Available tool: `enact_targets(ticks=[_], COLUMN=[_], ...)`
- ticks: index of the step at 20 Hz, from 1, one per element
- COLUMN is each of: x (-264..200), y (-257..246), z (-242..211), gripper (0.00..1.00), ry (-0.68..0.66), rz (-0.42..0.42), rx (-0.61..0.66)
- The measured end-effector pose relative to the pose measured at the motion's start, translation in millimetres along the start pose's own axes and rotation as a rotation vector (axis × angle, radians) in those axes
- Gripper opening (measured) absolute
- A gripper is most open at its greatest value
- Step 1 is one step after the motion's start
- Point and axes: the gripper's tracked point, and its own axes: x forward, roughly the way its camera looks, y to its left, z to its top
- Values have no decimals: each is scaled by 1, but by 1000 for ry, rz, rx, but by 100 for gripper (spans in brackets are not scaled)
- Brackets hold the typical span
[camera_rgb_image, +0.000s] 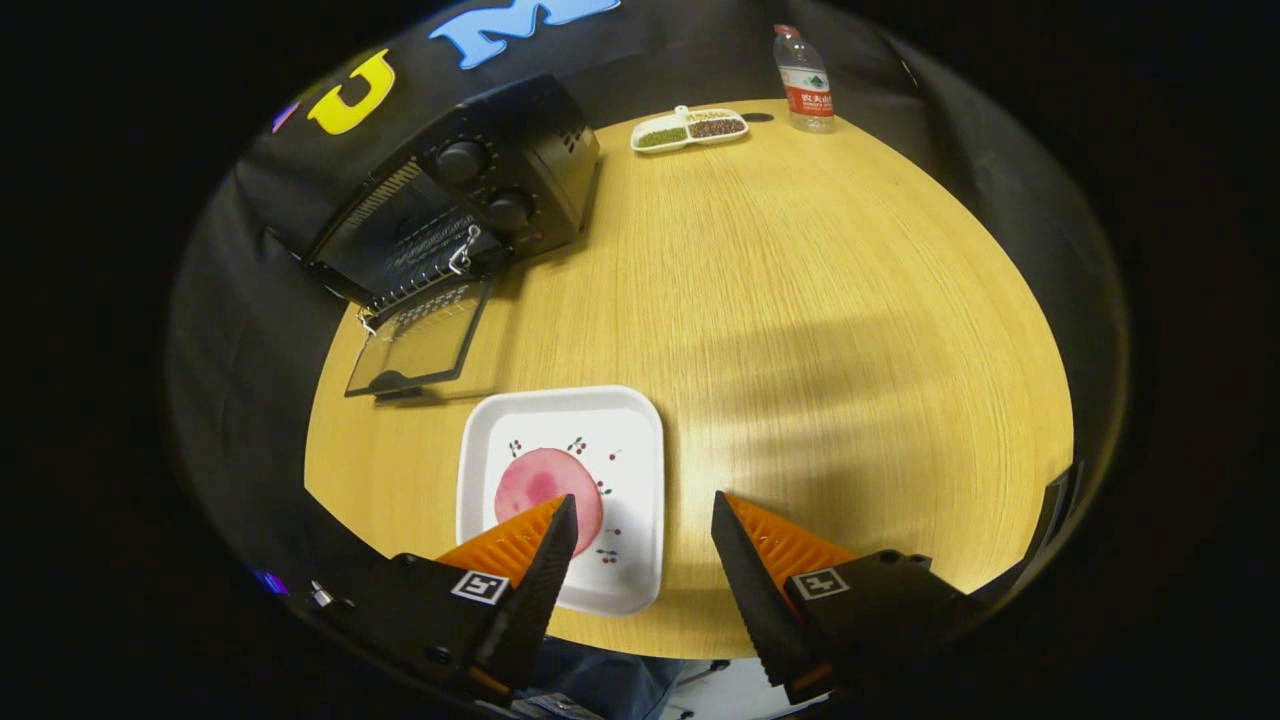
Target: Open the toaster oven, put the food inside, and close the toaster oven door.
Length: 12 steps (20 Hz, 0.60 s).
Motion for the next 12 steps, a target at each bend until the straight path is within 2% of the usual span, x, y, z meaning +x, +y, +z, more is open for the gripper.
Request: enact_targets(ticks=[5,7,10,12], x=[2,4,7,9], y=[1,-3,-2,-2], z=[1,-1,1,-1], gripper=[79,76,44,33], ry=[69,99,117,142], rz=[4,-21,-32,-63], rx=[5,-10,0,-32])
